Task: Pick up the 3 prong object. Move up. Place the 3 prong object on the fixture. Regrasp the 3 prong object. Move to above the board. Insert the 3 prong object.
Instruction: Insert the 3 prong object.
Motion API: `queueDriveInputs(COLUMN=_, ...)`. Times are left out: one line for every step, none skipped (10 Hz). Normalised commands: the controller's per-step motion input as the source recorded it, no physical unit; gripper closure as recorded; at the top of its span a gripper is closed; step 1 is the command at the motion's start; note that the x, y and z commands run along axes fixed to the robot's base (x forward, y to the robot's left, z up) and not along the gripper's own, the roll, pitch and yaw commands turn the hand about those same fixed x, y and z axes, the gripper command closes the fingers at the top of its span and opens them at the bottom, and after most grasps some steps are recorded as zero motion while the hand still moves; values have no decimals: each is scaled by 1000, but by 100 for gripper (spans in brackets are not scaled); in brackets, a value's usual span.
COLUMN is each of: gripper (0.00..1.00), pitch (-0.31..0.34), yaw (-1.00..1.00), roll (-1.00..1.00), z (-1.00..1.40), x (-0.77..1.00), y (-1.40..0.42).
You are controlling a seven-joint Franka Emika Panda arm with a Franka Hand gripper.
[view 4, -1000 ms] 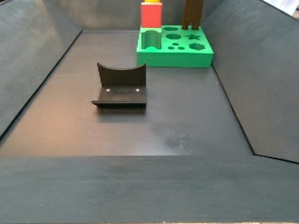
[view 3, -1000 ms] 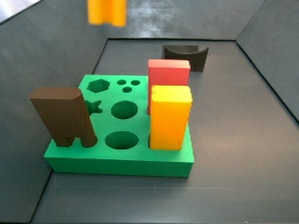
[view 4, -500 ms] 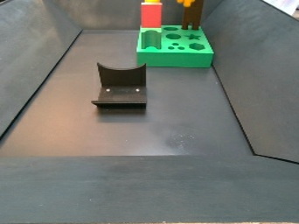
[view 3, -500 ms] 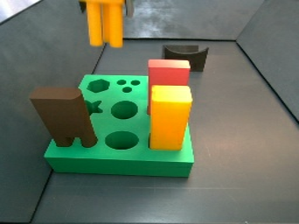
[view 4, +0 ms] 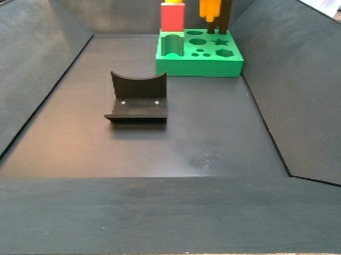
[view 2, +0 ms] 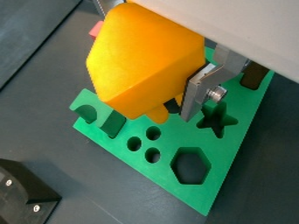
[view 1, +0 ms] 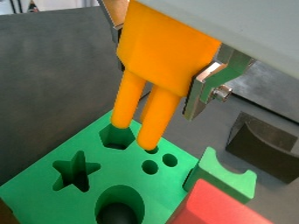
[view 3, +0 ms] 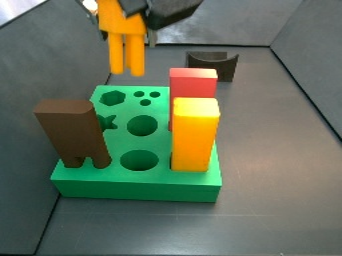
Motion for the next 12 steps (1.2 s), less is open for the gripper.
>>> queueDriveInputs(gripper=100, pitch=0, yaw=-60, roll=117, z=-257, x=0, y=6)
queueDriveInputs(gripper=100, pitch=-163, yaw=-103, roll=277, z=-577, x=37, y=3)
queueDriveInputs(gripper=100, pitch=-209, yaw=-154, roll=307, z=-486, x=0, y=-11)
queueDriveInputs(gripper=100, pitch=-349, yaw=-177, roll=196, z=-400, x=-74, y=-57)
queueDriveInputs(gripper=100, pitch=-41, yaw=0, roll=0, z=-29, x=0, y=0)
queueDriveInputs(gripper=100, pitch=-4, yaw=0, roll=0, z=0, x=0, y=0)
queueDriveInputs(gripper=100, pitch=-70, yaw=11, roll=16, z=-31, x=0, y=-14)
queueDriveInputs(gripper=100, pitch=0, yaw=60, roll=133, z=-243, x=0, y=-14)
queueDriveInputs(gripper=100, pitch=63, yaw=-151, roll=176, z=-254, x=0, y=66)
queueDriveInputs(gripper=100, pitch=64, yaw=-369, roll=153, z=-171, x=0, y=80)
queueDriveInputs(gripper=100, pitch=-66, yaw=-574, roll=127, z=-154, x=51, y=51)
queueDriveInputs(gripper=100, pitch=-163, yaw=-569, roll=129, z=-91, x=-23, y=0)
